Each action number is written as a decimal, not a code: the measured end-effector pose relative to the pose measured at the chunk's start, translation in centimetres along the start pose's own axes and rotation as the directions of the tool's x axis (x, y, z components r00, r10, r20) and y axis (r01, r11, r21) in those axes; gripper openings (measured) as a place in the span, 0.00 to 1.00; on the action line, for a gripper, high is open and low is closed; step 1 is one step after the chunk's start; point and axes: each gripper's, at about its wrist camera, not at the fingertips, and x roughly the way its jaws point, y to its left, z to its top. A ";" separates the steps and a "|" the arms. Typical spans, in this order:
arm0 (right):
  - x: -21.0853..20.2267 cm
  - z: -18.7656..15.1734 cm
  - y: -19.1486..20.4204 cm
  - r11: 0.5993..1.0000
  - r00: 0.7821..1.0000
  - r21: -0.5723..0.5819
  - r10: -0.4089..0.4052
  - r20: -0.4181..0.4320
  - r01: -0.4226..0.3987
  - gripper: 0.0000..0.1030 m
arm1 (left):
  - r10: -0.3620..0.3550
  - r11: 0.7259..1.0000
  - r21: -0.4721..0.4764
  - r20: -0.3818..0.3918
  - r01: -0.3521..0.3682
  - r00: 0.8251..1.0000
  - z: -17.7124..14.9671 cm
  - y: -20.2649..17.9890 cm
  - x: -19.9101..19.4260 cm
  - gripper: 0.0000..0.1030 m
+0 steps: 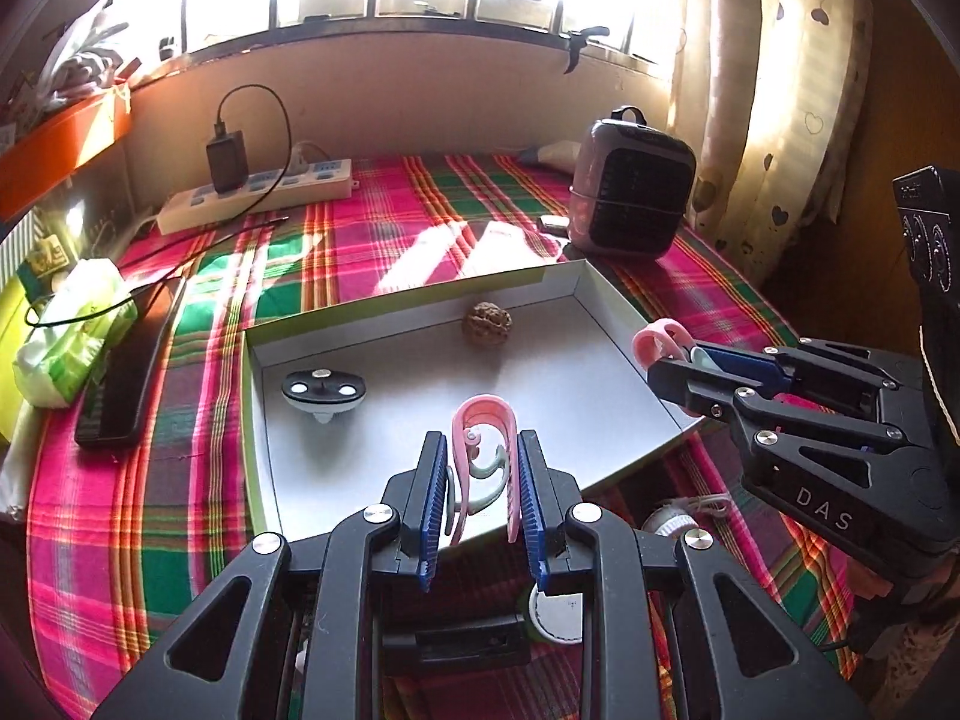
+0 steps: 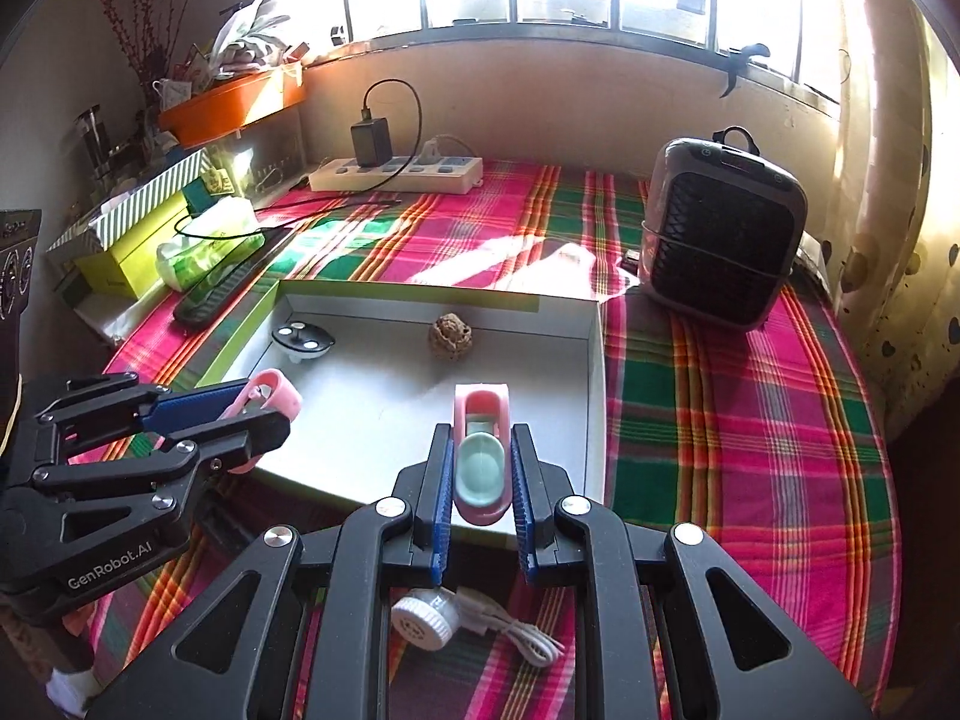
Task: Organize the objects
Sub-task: 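Carry the pink clip in the left gripper and pink case in the right gripper into the box, then open the right gripper releasing the pink case while the left gripper releases the pink clip, then move both open grippers out of the box toward the white spool and brush, then reach the left gripper to the black cylindrical device while the right gripper reaches the white round cap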
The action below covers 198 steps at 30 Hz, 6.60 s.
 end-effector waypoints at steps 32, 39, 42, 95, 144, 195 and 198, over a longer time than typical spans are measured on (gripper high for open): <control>9.0 4.0 -1.9 1.000 0.991 -0.007 -0.028 -0.130 0.027 0.18 | 0.060 0.997 -0.032 -0.109 -0.063 0.992 4.5 3.1 8.7 0.21; 9.5 4.0 -1.9 1.000 0.990 -0.008 -0.028 -0.138 0.027 0.18 | 0.065 0.997 -0.030 -0.118 -0.069 0.991 4.4 3.1 9.3 0.21; 9.8 4.0 -2.0 1.000 0.989 -0.004 -0.028 -0.146 0.028 0.18 | 0.065 0.997 -0.031 -0.127 -0.070 0.990 4.4 3.2 9.6 0.21; 6.0 2.6 -0.9 0.998 0.995 0.013 -0.063 -0.078 0.064 0.40 | 0.072 0.996 -0.047 -0.074 -0.076 0.995 3.4 3.1 5.2 0.35; -3.1 -7.3 0.5 0.996 1.000 0.079 -0.029 0.005 0.028 0.40 | -0.028 0.995 -0.098 -0.049 0.023 0.998 -6.1 3.5 -1.8 0.35; -2.0 -8.4 0.8 0.999 0.999 0.031 0.022 -0.037 -0.021 0.40 | -0.105 0.983 0.133 -0.159 0.126 0.982 -9.2 -2.1 -3.1 0.41; -1.8 -8.2 1.1 1.000 0.999 0.022 0.018 -0.038 -0.018 0.40 | -0.084 0.985 0.139 -0.149 0.105 0.985 -8.9 -2.1 -3.0 0.41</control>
